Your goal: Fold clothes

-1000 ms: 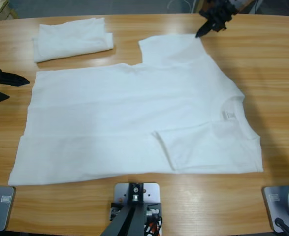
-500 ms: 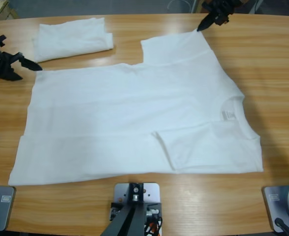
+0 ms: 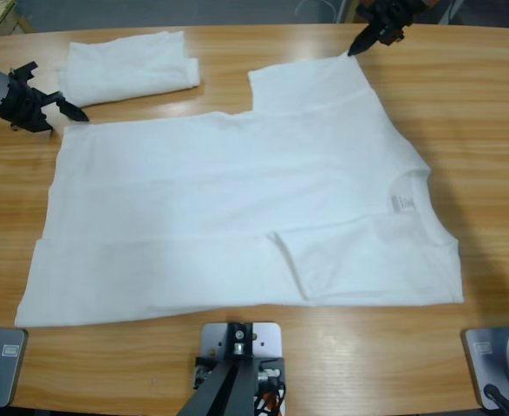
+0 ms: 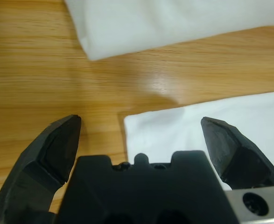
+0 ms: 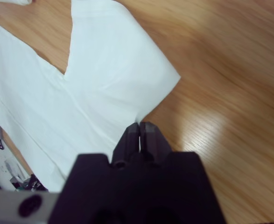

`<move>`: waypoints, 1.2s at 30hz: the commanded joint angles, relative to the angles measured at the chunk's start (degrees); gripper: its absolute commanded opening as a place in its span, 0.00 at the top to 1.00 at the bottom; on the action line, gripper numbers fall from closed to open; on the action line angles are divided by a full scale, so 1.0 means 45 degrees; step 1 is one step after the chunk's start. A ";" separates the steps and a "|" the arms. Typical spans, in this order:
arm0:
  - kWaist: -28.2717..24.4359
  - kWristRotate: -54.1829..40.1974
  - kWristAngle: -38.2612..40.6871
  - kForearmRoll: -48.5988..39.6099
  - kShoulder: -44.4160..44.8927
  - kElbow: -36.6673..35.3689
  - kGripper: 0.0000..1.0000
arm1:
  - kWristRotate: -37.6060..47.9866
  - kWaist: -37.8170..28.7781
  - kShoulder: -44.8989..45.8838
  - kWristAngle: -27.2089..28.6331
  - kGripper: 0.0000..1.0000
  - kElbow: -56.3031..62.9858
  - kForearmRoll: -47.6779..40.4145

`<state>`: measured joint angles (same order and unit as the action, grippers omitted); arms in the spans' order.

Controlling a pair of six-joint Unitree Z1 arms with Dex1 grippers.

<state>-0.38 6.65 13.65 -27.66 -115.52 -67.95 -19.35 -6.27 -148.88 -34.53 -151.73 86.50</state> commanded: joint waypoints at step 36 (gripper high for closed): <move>0.1952 -0.2122 -0.1811 -0.2979 -0.1441 -0.1802 1.00 | -0.0172 0.0164 -0.0333 0.0114 1.00 -0.0228 0.0269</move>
<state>4.33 -1.70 12.90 -39.03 -118.68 -75.52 -19.37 -6.25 -148.89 -34.53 -151.73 86.50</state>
